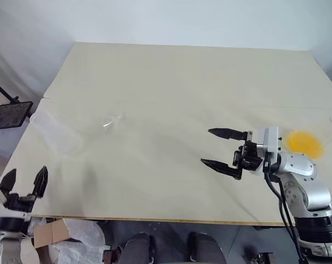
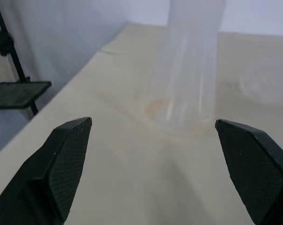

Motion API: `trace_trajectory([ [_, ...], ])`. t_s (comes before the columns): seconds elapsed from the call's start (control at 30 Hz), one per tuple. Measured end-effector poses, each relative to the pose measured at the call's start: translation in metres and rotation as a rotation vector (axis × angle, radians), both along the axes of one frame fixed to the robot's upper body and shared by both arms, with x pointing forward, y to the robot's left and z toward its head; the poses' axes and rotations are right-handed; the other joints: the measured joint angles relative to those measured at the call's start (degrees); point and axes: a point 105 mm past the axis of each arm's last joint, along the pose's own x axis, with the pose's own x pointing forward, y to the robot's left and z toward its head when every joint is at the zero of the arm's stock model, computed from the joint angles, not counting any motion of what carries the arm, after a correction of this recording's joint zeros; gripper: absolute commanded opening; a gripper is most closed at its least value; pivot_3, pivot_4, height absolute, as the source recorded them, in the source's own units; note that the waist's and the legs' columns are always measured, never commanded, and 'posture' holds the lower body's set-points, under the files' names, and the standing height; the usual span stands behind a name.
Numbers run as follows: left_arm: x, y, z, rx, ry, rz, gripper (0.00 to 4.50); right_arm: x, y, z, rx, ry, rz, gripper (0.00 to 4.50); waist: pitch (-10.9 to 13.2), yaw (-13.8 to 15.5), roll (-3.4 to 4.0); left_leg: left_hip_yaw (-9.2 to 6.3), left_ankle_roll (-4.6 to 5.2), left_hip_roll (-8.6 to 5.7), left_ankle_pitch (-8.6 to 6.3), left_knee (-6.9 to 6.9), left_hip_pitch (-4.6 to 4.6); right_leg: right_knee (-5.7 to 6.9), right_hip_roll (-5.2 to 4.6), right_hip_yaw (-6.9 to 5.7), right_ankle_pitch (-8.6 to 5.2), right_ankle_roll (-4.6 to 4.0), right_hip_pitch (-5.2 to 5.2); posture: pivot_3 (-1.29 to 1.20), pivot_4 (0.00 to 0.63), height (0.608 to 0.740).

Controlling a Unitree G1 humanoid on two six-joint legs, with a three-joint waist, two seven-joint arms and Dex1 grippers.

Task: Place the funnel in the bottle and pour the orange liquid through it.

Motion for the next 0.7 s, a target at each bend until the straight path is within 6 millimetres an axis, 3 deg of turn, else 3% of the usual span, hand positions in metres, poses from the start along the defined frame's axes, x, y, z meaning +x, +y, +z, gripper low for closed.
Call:
trace_trajectory([
  [0.27, 0.048, -0.012, 0.037, 0.013, -0.059, -0.108, 4.5, 0.0, -0.006, -0.006, -0.005, 0.022, -0.034, 4.48, 0.0, -0.05, 0.0, 0.04, 0.0, -0.02, 0.0, 0.0, 0.03, 0.15, 0.06, 0.01, 0.0, 0.0, -0.04, 0.0, 0.15, 0.74],
  [0.47, 0.063, -0.024, 0.041, 0.008, -0.044, -0.163, 4.5, 0.0, -0.009, -0.006, 0.0, 0.018, -0.056, 4.48, 0.0, -0.78, 0.0, 0.04, -0.04, 0.01, -0.01, 0.0, 0.02, 0.21, 0.16, 0.04, 0.0, 0.0, -0.09, 0.0, 0.15, 0.74],
  [0.7, 0.084, -0.03, 0.06, 0.042, -0.069, -0.19, 4.5, 0.0, -0.01, -0.005, 0.002, 0.015, -0.064, 4.48, 0.0, -1.0, 0.0, 0.04, -0.09, 0.01, 0.02, 0.0, 0.03, 0.23, 0.18, 0.08, 0.0, 0.0, -0.09, 0.0, 0.15, 0.74],
])
